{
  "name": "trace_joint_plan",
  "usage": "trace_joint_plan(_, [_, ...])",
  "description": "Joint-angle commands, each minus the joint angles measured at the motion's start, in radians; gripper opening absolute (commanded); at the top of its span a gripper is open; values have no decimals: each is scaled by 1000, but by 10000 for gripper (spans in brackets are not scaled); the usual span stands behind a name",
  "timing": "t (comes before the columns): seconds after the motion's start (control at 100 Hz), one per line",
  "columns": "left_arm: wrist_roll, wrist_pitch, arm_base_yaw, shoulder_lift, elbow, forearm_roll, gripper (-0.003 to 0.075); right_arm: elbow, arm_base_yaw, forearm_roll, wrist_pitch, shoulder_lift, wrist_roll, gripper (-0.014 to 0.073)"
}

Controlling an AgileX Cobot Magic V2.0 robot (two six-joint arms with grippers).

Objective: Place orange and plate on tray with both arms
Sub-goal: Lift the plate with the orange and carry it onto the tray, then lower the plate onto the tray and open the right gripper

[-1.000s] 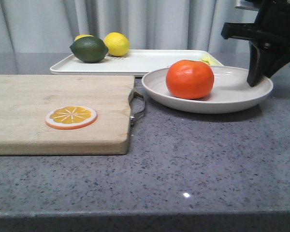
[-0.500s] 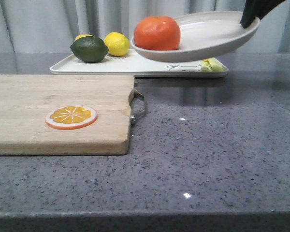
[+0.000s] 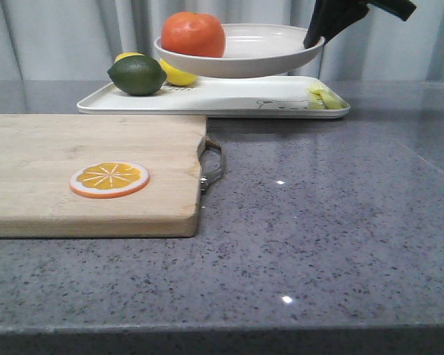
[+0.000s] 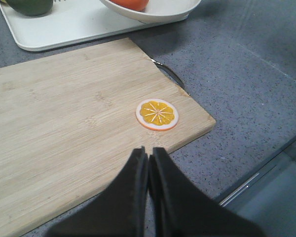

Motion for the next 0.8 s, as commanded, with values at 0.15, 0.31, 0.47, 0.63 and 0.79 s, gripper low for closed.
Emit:
trace_joint_plan(0.15, [-8,-98,1,7,-24,-11,-20,-293,-7,48,44,108,-10,-66])
trace_joint_plan(0.31, [-8,-99,1,7,-24,-11,-20,-408,-17,53,59,179,-8,-66])
trace_joint_plan(0.47, [-8,-102,1,7,-24,-11,-20,-447,-22,57,45,229,-8,-66])
trace_joint_plan(0.63, [-8,-104,1,7,-24,-11,-20,-448,-22,59,-5,259,-8,-66])
trace_joint_plan(0.79, [-8,-104,1,7,-24,-11,-20,-448,-22,66,-59,284,-5,-66])
